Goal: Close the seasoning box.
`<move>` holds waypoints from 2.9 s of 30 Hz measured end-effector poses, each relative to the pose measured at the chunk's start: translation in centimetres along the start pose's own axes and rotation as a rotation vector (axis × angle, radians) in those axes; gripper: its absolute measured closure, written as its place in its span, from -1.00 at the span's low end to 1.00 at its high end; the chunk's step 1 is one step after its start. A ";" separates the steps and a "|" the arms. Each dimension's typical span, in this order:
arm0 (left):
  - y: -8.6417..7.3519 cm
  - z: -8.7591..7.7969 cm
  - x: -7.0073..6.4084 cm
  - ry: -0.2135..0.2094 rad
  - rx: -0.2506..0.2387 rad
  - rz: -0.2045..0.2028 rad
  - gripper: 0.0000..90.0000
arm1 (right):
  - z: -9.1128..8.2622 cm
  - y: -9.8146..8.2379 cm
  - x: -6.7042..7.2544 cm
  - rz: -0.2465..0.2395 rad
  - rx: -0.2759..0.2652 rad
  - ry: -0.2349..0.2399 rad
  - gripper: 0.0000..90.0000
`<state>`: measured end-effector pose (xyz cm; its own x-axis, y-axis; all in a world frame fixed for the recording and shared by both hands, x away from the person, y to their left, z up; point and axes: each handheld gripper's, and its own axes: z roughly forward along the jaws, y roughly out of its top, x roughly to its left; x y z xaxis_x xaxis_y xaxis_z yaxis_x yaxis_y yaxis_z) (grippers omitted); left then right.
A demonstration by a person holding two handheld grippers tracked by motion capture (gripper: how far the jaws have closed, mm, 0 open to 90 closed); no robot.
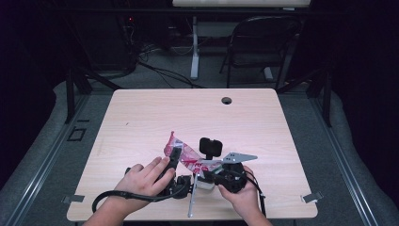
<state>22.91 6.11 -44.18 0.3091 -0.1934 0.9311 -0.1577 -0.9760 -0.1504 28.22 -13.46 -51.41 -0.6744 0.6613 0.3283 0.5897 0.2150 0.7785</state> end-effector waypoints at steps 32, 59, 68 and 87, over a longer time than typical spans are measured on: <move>0.2 -0.1 0.3 0.007 -0.004 0.004 0.80 | -0.2 0.1 0.0 -0.002 -0.008 0.001 1.00; 0.4 -0.1 0.6 0.005 -0.006 0.013 0.78 | -0.5 0.1 0.0 -0.004 -0.010 -0.005 1.00; 0.1 -0.1 0.7 0.002 0.001 0.008 0.78 | -0.7 0.2 0.1 -0.005 -0.033 -0.011 1.00; 0.8 -0.5 0.4 0.007 -0.014 0.028 0.86 | -0.5 0.1 -0.1 -0.004 -0.016 -0.018 1.00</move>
<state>22.45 5.29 -43.78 0.2978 -0.2202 0.9289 -0.1799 -0.9685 -0.1719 28.11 -13.87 -51.10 -0.6684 0.6735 0.3156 0.5799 0.2062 0.7881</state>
